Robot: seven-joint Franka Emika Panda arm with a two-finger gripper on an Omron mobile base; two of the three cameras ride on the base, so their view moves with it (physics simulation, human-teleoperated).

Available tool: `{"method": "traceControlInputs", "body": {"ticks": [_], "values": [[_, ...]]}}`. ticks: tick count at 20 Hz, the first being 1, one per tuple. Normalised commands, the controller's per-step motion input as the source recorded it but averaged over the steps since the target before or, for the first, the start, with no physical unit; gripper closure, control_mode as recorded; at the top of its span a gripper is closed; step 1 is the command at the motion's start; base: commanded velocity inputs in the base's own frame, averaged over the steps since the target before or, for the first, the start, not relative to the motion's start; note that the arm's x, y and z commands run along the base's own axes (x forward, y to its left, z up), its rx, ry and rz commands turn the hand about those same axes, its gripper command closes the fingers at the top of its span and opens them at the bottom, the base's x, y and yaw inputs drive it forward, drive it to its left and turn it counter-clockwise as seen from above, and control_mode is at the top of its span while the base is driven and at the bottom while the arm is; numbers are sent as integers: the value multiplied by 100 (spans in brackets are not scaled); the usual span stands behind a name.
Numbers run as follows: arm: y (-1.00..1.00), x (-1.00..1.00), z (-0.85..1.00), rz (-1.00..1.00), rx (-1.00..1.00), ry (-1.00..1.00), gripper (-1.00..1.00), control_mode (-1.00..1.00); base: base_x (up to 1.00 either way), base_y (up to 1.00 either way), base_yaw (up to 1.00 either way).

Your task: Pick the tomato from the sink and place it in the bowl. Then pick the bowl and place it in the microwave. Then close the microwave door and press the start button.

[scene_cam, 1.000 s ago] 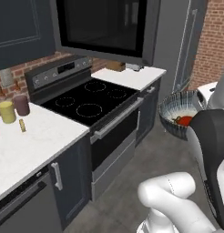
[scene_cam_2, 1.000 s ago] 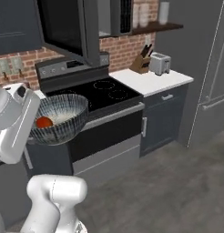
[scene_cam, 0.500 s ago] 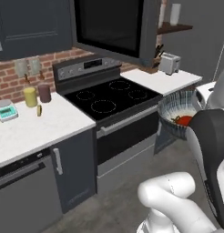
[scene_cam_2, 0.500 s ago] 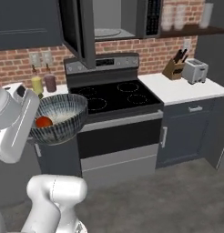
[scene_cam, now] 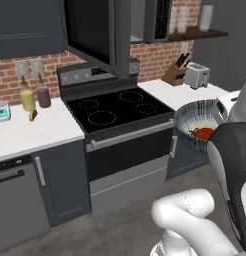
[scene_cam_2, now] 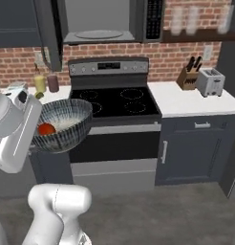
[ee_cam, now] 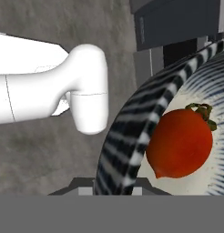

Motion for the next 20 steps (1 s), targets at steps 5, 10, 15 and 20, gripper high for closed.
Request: {"method": "traceControlInputs", "body": {"ticks": [5,10,15,20], "values": [[0,0,0,0,0,0,100,100,54,-63,47],[0,0,0,0,0,0,100,100,76,-53,46],[0,0,0,0,0,0,100,100,79,-55,21],[0,0,0,0,0,0,100,100,60,-59,11]]}}
